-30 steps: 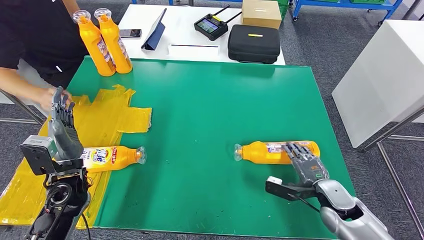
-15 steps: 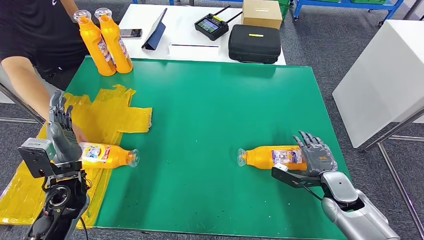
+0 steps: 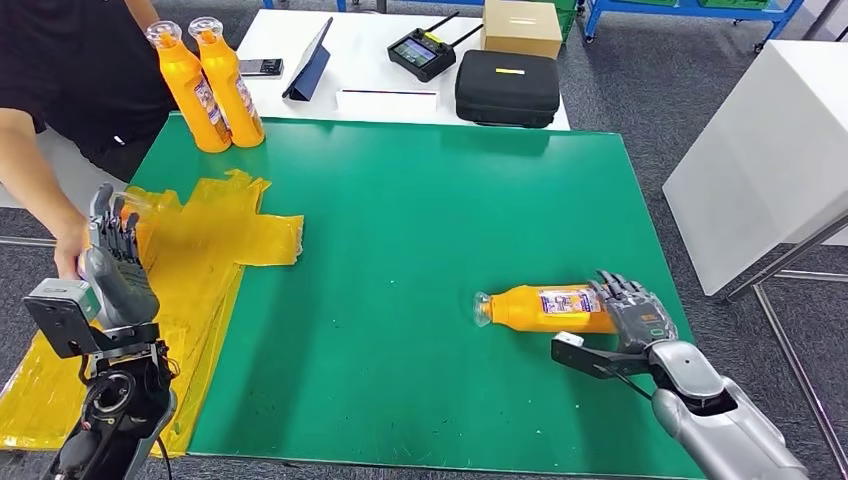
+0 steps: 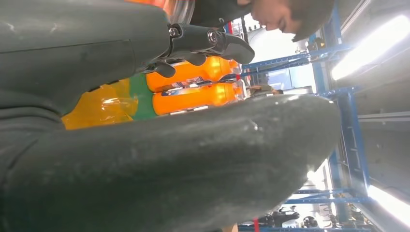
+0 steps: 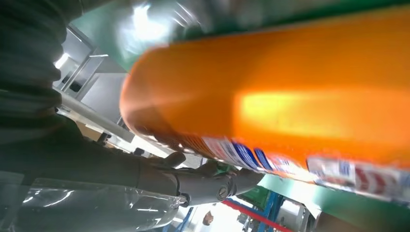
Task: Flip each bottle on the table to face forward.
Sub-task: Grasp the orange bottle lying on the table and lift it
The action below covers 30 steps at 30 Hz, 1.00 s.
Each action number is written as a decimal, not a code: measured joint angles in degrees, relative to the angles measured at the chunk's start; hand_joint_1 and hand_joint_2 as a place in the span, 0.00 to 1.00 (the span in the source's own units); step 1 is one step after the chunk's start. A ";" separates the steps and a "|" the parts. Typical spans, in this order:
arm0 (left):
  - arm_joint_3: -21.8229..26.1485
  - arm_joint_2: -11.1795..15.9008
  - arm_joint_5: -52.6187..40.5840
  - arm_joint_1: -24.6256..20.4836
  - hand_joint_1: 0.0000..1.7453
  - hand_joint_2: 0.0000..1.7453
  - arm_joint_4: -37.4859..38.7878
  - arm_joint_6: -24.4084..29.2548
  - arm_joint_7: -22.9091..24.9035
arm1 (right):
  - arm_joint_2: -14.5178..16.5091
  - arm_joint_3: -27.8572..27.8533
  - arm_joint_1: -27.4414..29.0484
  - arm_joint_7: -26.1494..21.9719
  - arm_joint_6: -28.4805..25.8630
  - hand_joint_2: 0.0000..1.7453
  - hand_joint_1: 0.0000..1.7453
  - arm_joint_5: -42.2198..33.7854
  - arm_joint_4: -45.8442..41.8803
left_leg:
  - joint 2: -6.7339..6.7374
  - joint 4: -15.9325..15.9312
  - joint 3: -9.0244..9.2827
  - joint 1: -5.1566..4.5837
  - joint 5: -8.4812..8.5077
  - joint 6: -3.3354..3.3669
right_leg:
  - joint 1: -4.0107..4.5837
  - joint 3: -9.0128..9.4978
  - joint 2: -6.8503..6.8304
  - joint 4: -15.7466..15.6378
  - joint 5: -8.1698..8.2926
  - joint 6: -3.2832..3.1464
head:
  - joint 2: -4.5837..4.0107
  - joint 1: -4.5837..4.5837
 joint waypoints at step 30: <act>-1.36 1.15 15.98 0.38 0.00 1.00 0.97 -15.35 8.73 | 12.59 2.92 -19.64 -19.45 18.17 1.00 1.00 -26.30 27.84 | 0.83 -0.03 0.53 0.25 0.31 -0.25 | 0.24 0.14 0.79 -0.04 0.69 -0.22 | 0.00 0.03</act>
